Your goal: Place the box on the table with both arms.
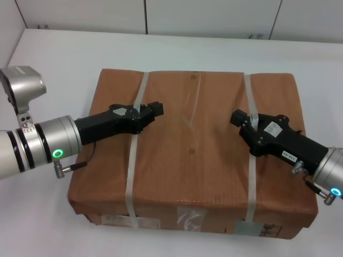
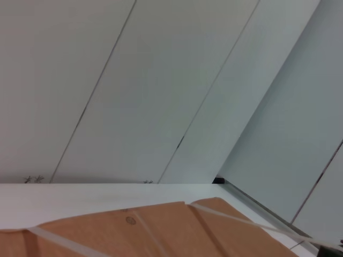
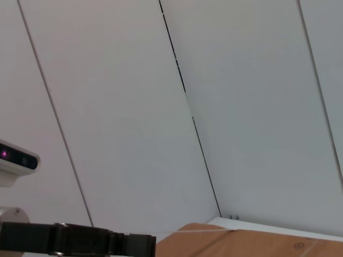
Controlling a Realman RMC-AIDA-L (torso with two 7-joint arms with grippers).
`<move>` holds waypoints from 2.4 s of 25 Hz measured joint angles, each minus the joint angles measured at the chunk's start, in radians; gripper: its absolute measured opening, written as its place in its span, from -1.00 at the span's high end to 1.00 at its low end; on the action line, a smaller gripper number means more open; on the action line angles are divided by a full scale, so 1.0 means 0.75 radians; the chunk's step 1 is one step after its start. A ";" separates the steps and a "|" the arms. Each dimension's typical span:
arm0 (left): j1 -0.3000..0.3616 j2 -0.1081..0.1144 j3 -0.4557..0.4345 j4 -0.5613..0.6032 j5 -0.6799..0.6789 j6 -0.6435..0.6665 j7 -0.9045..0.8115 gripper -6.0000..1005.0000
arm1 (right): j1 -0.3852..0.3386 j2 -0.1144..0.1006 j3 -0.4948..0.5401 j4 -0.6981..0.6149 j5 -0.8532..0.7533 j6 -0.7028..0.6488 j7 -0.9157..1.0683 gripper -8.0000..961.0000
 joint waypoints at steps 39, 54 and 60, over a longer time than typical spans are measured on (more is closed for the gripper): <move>-0.018 -0.060 0.012 -0.015 -0.011 -0.382 0.183 0.65 | 0.157 0.000 -0.012 0.144 -0.024 0.550 -0.021 0.87; -0.015 -0.065 0.012 0.021 -0.006 -0.548 0.238 0.57 | 0.173 0.000 -0.044 0.172 -0.032 0.665 -0.014 0.86; -0.012 -0.065 0.012 0.031 -0.006 -0.551 0.240 0.54 | 0.171 0.000 -0.040 0.174 -0.032 0.670 0.005 0.85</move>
